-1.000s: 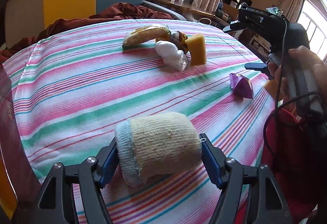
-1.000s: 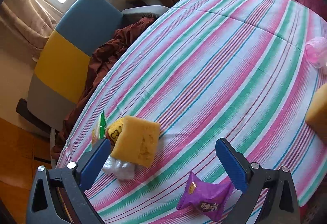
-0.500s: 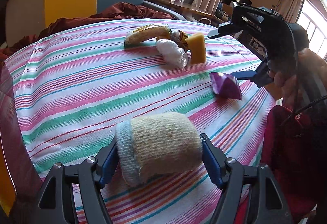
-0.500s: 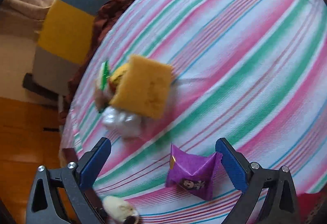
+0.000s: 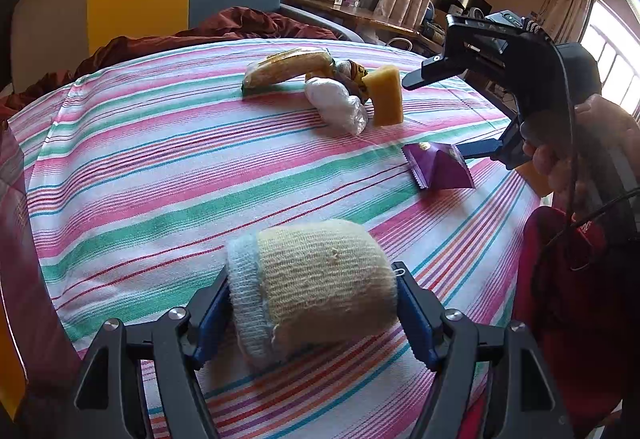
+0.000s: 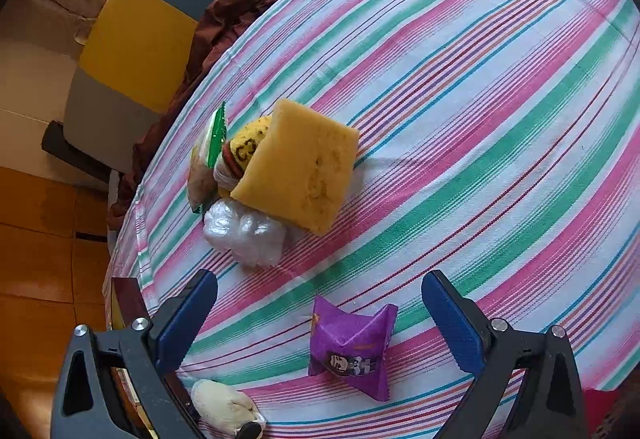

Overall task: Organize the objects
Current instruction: 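Hold the sock bundle with the left tool while the right tool grasps the second purple packet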

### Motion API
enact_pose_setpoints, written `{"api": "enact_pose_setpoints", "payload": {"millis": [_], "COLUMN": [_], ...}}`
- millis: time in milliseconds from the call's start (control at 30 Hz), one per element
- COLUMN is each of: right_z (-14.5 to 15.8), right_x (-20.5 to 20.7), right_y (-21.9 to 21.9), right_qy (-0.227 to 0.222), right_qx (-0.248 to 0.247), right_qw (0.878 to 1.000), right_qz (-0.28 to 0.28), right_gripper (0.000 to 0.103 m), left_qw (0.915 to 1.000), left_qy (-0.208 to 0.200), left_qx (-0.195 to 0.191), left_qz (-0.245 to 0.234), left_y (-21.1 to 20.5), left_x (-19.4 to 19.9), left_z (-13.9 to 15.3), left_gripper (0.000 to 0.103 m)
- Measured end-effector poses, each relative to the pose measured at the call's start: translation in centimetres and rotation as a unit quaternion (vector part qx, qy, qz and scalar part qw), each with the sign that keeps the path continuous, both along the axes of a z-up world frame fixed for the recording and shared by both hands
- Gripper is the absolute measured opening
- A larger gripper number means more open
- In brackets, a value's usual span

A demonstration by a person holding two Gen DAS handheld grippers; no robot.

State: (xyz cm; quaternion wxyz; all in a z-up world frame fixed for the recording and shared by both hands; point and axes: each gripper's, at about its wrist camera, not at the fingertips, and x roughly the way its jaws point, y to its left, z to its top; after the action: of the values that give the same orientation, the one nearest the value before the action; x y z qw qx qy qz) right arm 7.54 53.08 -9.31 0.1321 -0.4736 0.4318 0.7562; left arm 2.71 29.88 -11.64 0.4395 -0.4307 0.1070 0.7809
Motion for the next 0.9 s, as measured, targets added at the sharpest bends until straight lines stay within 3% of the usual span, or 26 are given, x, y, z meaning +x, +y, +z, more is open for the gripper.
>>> {"api": "enact_pose_setpoints", "payload": {"millis": [200,400,500,567,733,900], "right_z": [0.2,-0.4,0.0,0.7,0.1,0.7], "right_x": [-0.4,-1.5,-1.6,-1.4,-0.5,-2.0], "right_y": [-0.7,-4.2,-4.5,-4.3,-3.0,-4.4], "right_qy": [-0.007,-0.040,0.033,0.075,0.056,0.042], "right_qx": [0.006,0.003,-0.092,-0.115,-0.098,-0.063], "right_qw": [1.000,0.992,0.985,0.981,0.989,0.990], "right_qz": [0.020,0.116,0.140,0.139,0.095,0.120], "right_gripper": [0.103,0.100,0.096,0.096,0.099,0.099], "left_qw": [1.0000,1.0000,1.0000,1.0000,1.0000,1.0000], "left_qy": [-0.002,-0.003,-0.003,-0.003,-0.004,-0.005], "left_qx": [0.002,0.003,0.004,0.004,0.005,0.007], "left_qz": [0.001,0.002,0.003,0.004,0.005,0.004], "left_y": [0.0,0.0,0.1,0.2,0.2,0.0], "left_x": [-0.1,-0.1,-0.2,-0.2,-0.2,-0.2], "left_z": [0.0,-0.1,-0.1,-0.1,-0.1,-0.1], "left_gripper": [0.075,0.075,0.075,0.075,0.075,0.075]}}
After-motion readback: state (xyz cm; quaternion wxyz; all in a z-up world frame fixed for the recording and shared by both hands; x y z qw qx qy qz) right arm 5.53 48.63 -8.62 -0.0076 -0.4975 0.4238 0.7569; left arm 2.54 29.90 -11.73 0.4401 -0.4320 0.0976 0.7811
